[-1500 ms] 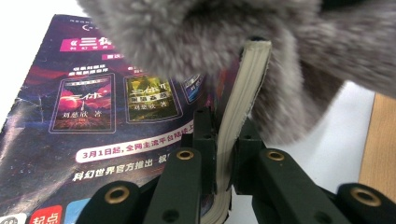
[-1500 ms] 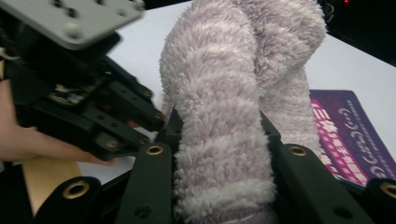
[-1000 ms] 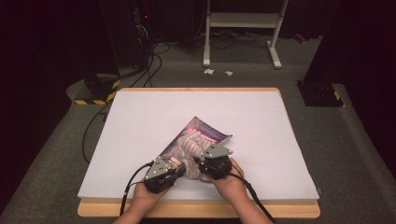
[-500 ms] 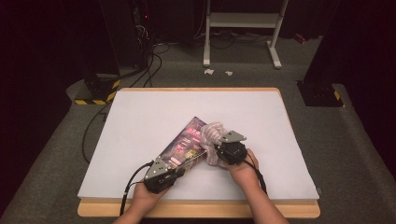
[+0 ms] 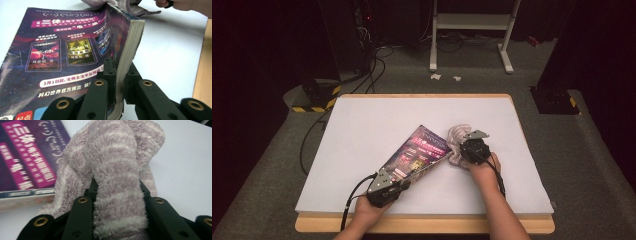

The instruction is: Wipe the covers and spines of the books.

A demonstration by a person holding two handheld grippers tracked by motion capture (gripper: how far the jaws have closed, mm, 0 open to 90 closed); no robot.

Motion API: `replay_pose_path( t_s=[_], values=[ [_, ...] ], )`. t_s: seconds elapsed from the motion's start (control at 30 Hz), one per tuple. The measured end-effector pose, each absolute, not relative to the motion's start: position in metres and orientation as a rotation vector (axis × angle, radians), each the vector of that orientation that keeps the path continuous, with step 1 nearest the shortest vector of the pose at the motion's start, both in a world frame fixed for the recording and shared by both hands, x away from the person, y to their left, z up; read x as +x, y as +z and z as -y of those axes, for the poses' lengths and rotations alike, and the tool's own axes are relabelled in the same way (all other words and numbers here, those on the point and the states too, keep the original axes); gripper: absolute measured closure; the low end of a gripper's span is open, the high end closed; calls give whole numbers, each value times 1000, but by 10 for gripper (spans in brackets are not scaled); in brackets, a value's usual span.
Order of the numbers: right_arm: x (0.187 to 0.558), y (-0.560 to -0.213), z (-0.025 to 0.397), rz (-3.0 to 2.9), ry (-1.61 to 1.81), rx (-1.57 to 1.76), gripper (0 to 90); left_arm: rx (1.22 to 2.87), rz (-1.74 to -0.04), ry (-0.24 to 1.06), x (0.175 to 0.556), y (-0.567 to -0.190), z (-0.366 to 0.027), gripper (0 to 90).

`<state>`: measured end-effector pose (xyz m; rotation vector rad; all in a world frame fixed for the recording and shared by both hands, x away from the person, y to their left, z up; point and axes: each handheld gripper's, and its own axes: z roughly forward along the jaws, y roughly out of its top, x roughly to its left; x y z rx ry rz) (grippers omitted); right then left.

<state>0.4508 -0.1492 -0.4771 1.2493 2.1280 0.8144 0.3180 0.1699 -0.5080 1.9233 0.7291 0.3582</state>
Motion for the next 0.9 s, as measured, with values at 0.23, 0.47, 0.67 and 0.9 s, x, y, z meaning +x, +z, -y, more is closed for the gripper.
replay_pose_path(
  t_s=[0.23, 0.47, 0.67, 0.9],
  values=[
    [465, -484, 158, -2096, 770, 1294, 685, 1914, -731, 357, 318, -508, -171, 830],
    [466, -478, 168, -2033, 830, 1327, 684, 1904, -735, 349, 318, -508, -172, 830],
    [447, -457, 167, -1996, 930, 1271, 682, 1905, -735, 344, 318, -508, -172, 827],
    [421, -440, 169, -1965, 1017, 1227, 680, 1906, -737, 335, 319, -508, -172, 823]
  ],
)
